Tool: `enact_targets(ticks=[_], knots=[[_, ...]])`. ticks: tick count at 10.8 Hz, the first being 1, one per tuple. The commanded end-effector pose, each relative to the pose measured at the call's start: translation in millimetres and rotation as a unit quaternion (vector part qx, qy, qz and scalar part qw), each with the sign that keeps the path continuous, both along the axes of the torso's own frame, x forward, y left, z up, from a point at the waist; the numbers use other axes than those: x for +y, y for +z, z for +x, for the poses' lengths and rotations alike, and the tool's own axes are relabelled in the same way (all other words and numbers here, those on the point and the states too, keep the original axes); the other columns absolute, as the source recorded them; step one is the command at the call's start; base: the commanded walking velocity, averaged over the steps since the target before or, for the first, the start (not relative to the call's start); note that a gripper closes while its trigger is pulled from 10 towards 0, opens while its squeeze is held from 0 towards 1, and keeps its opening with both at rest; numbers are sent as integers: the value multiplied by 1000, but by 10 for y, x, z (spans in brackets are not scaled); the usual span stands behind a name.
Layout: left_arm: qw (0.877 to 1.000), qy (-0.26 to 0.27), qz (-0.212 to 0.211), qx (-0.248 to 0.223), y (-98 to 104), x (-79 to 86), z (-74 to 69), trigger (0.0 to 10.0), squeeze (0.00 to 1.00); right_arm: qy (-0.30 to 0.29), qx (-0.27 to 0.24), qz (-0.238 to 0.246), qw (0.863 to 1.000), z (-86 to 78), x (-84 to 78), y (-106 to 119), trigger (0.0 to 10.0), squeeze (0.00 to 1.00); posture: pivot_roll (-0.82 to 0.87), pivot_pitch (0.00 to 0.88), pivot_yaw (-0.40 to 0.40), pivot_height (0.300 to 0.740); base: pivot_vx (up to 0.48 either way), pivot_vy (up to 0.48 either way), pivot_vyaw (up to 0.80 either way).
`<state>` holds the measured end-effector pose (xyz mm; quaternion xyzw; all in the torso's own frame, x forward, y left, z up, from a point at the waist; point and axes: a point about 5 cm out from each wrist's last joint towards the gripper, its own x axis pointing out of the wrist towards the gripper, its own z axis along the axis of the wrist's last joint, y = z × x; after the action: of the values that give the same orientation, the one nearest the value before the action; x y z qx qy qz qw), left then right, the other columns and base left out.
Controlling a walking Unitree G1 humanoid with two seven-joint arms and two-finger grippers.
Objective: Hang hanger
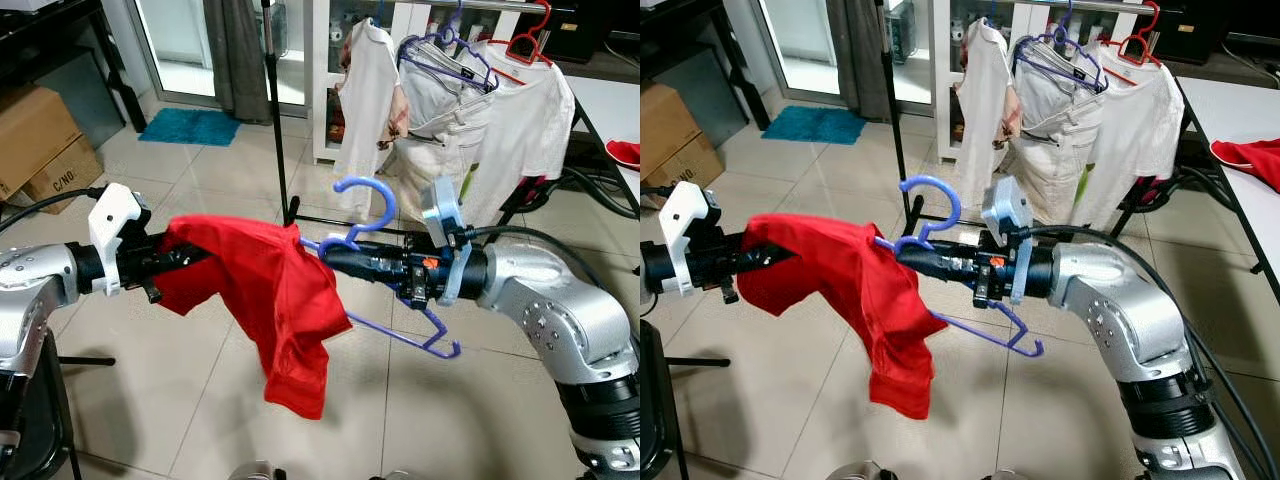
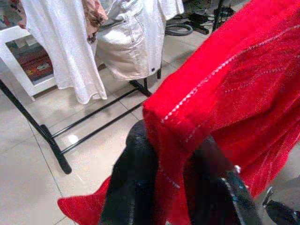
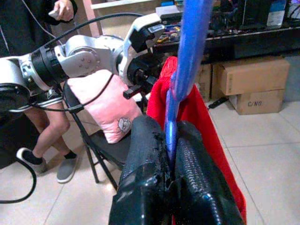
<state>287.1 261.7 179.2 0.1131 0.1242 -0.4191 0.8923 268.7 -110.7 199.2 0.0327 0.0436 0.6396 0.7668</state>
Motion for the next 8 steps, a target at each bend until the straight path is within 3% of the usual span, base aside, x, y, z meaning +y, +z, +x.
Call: enact_targets(ticks=[1,4,5,8], knots=[[1000,3,2,-12,91,25,2,0,0,23,-21,11,999,-44,23,96,10000,0,-8,6,30,740,0,0,0],[1000,14,-5,-14,101,55,-3,0,0,19,-21,6,1000,-39,-10,90,10000,0,-11,3,32,740,0,0,0],[998,64,-1,-26,113,168,36,0,0,10,-22,4,1000,-19,-43,89,10000,0,-12,1,33,740,0,0,0],[989,140,32,-43,108,323,94,0,0,11,-20,4,1000,-24,-34,75,10000,0,-11,2,30,740,0,0,0]])
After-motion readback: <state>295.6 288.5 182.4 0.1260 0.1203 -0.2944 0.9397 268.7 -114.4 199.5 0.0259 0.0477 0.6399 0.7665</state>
